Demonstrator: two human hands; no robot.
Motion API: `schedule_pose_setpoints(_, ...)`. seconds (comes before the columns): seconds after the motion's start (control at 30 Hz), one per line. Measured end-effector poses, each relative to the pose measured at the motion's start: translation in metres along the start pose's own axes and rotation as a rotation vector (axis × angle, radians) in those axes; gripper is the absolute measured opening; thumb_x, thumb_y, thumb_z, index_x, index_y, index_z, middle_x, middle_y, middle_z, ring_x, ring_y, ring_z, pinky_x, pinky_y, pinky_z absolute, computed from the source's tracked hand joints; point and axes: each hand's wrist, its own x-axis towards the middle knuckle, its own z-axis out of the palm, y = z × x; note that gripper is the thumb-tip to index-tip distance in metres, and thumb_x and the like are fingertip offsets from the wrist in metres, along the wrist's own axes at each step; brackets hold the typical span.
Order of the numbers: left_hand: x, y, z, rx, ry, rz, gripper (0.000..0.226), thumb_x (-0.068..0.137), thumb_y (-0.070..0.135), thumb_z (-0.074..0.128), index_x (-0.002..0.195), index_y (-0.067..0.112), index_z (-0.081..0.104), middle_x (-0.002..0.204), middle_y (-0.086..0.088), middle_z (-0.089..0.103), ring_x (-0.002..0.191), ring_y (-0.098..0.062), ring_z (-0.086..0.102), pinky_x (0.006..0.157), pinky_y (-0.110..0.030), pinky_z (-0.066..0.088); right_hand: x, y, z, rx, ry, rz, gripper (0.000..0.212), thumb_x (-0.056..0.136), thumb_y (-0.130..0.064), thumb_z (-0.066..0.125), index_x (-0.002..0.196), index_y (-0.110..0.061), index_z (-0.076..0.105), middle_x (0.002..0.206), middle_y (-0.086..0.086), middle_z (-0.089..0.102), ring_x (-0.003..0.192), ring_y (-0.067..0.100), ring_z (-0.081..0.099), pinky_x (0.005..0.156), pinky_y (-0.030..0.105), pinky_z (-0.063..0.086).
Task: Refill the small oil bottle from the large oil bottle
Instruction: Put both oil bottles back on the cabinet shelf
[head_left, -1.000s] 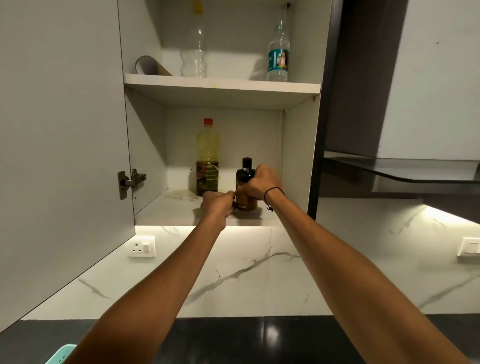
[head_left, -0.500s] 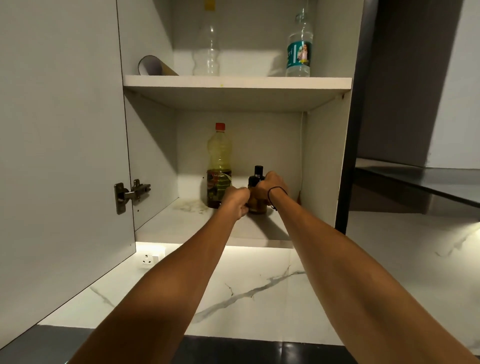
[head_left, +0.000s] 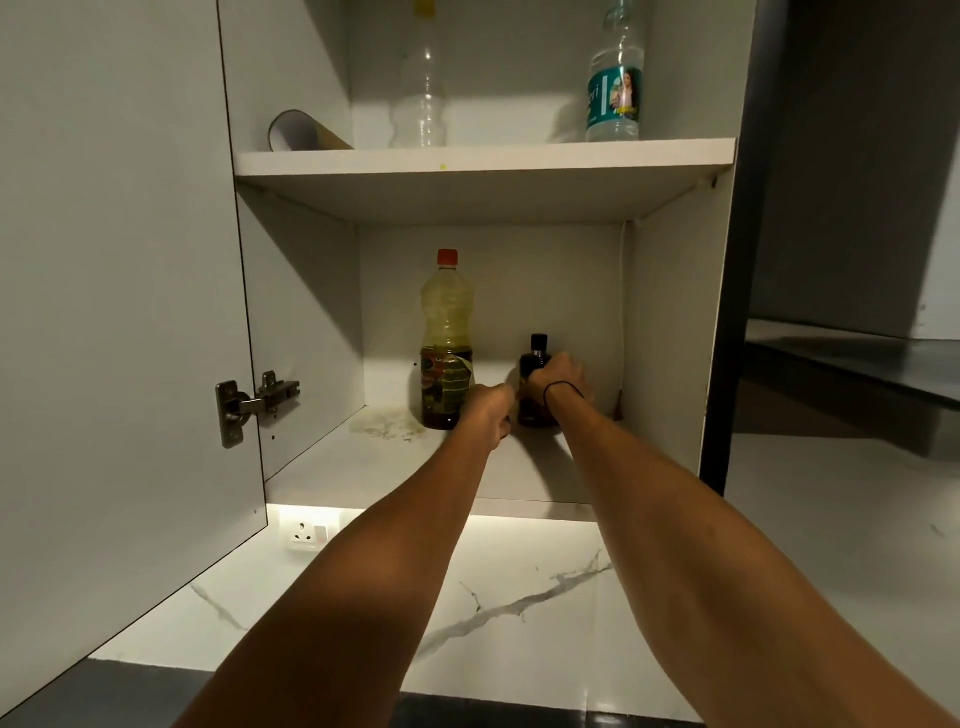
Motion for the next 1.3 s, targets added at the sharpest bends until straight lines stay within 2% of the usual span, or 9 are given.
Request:
schedule_pose_setpoints(0.17, -0.007, -0.002, -0.013, -0.066, -0.019, 0.006, 0.056, 0.101, 0.001, 0.046, 0.157, -0.001, 0.038, 0.083, -0.004, 0.042, 0.074, -0.012, 0.059, 0.063, -0.016, 0.052, -0.013, 0.003, -0.001, 0.020, 0.023, 0.017, 0.046, 0.079, -0.026, 0.085, 0.119, -0.011, 0.069, 0.117, 0.011, 0.071, 0.109, 0.032, 0.069, 0.091, 0.044, 0.059)
schedule_pose_setpoints(0.3, -0.023, -0.004, -0.026, -0.042, -0.027, 0.031, 0.059, 0.102, 0.005, 0.049, 0.159, 0.001, 0.034, 0.072, 0.002, 0.032, 0.054, -0.010, 0.033, 0.050, -0.009, 0.051, -0.028, 0.004, -0.005, 0.033, 0.034, 0.026, 0.044, 0.079, -0.030, 0.083, 0.116, -0.009, 0.070, 0.115, 0.012, 0.072, 0.105, 0.033, 0.069, 0.091, 0.045, 0.060)
schedule_pose_setpoints(0.37, -0.034, -0.003, -0.031, -0.040, -0.031, 0.028, 0.040, 0.101, 0.007, 0.050, 0.141, 0.011, 0.049, 0.066, 0.001, 0.032, 0.050, -0.010, 0.030, 0.036, -0.013, 0.034, -0.035, 0.006, -0.005, 0.024, 0.025, 0.034, 0.047, 0.076, -0.031, 0.084, 0.115, -0.009, 0.069, 0.113, 0.011, 0.072, 0.104, 0.032, 0.069, 0.091, 0.043, 0.060)
schedule_pose_setpoints(0.43, -0.054, -0.001, -0.039, -0.059, -0.026, 0.003, 0.008, 0.101, 0.009, 0.051, 0.105, 0.016, 0.051, 0.064, -0.001, 0.038, 0.047, -0.009, 0.032, 0.038, -0.016, 0.025, -0.043, 0.010, -0.005, 0.028, 0.028, 0.055, 0.057, 0.068, -0.032, 0.087, 0.116, -0.008, 0.067, 0.109, 0.011, 0.071, 0.102, 0.033, 0.069, 0.089, 0.043, 0.060)
schedule_pose_setpoints(0.53, -0.079, -0.003, -0.052, -0.078, -0.001, 0.045, 0.015, 0.101, 0.008, 0.054, 0.089, 0.015, 0.053, 0.067, -0.004, 0.049, 0.045, -0.009, 0.037, 0.048, -0.022, 0.028, -0.047, 0.021, 0.002, 0.047, 0.037, 0.073, 0.070, 0.057, -0.037, 0.085, 0.117, -0.008, 0.065, 0.106, 0.011, 0.070, 0.098, 0.034, 0.068, 0.086, 0.045, 0.061)
schedule_pose_setpoints(0.77, -0.173, -0.027, -0.109, -0.361, 0.058, -0.013, 0.006, 0.103, 0.011, 0.065, 0.098, 0.009, 0.068, 0.088, -0.012, 0.073, 0.068, -0.017, 0.064, 0.063, -0.026, 0.052, -0.164, -0.003, -0.028, 0.103, 0.003, 0.001, 0.069, 0.068, -0.032, 0.092, 0.123, -0.010, 0.057, 0.110, 0.010, 0.067, 0.103, 0.034, 0.064, 0.086, 0.047, 0.058)
schedule_pose_setpoints(0.97, -0.239, -0.059, -0.172, -0.493, 0.059, -0.054, 0.011, 0.101, 0.014, 0.062, 0.104, 0.007, 0.070, 0.090, -0.015, 0.074, 0.073, -0.021, 0.066, 0.067, -0.027, 0.054, -0.270, -0.041, -0.041, 0.210, -0.065, -0.114, 0.050, 0.083, -0.029, 0.085, 0.115, -0.011, 0.051, 0.106, 0.006, 0.058, 0.095, 0.027, 0.055, 0.080, 0.036, 0.047)
schedule_pose_setpoints(1.13, -0.283, -0.099, -0.215, -0.616, 0.108, -0.105, 0.032, 0.111, 0.030, 0.048, 0.117, 0.006, 0.069, 0.105, -0.018, 0.074, 0.088, -0.027, 0.068, 0.078, -0.035, 0.056, -0.349, -0.078, -0.030, 0.301, -0.118, -0.221, 0.060, 0.079, -0.041, 0.084, 0.124, -0.014, 0.055, 0.119, 0.006, 0.064, 0.105, 0.029, 0.062, 0.093, 0.045, 0.055)
schedule_pose_setpoints(1.3, -0.319, -0.149, -0.278, -1.004, 0.211, -0.240, 0.060, 0.113, 0.044, 0.031, 0.119, -0.004, 0.067, 0.132, -0.030, 0.064, 0.099, -0.036, 0.066, 0.078, -0.042, 0.058, -0.426, -0.129, -0.024, 0.409, -0.223, -0.347, 0.062, 0.081, -0.051, 0.079, 0.125, -0.015, 0.055, 0.117, 0.009, 0.067, 0.107, 0.029, 0.066, 0.093, 0.047, 0.056)
